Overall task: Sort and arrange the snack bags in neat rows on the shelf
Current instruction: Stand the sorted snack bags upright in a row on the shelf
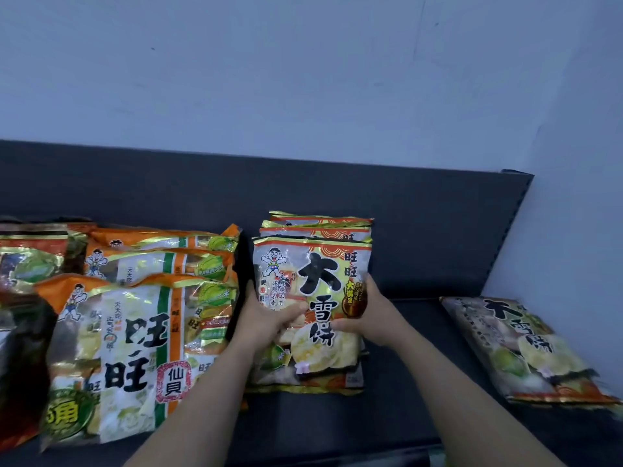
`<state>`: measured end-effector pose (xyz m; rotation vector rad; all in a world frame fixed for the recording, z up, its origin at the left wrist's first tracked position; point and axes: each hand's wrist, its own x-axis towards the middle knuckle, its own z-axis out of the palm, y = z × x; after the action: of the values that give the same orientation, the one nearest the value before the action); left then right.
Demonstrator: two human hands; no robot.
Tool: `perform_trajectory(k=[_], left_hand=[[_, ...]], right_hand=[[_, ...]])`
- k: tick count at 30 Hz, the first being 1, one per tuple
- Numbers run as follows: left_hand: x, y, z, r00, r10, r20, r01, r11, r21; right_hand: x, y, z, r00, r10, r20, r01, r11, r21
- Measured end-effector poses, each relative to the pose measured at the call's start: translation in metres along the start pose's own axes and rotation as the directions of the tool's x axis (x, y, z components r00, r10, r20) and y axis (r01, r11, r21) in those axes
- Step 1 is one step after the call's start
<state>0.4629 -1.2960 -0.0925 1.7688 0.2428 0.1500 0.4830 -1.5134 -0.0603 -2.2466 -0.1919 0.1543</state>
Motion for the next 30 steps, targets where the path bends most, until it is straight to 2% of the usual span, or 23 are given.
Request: perform_trajectory(k=[9, 19, 25, 28, 30], left_hand=[[0.025, 0.004, 0.039, 0.998, 0.059, 0.029, -0.053, 0.986, -0.159], [0.022, 0.016, 0.121, 0.995, 0.080, 0.052, -0.065, 0.967, -0.248], [0.014, 0.022, 0.151, 0.994, 0.109, 0.023, -0.103, 0.977, -0.187], [0.005, 0.025, 0.148, 0.992, 0.122, -0.041, -0.125, 0.988, -0.091], [-0.005, 0.032, 0.149, 0.971, 0.194, -0.140, -0.189, 0.981, 0.051]], right_hand=[[0.041, 0.032, -0.030, 0.994, -0.022, 0.103, 0.012, 0.996, 0.094], [0.044, 0.077, -0.097, 0.997, 0.026, 0.071, -0.032, 0.996, 0.089], [0.037, 0.092, -0.117, 1.000, 0.025, -0.010, -0.024, 0.999, 0.039], [0.030, 0.095, -0.116, 0.997, 0.023, -0.080, -0.025, 0.999, -0.029], [0.022, 0.098, -0.117, 0.995, 0.022, -0.093, -0.029, 0.997, -0.069]])
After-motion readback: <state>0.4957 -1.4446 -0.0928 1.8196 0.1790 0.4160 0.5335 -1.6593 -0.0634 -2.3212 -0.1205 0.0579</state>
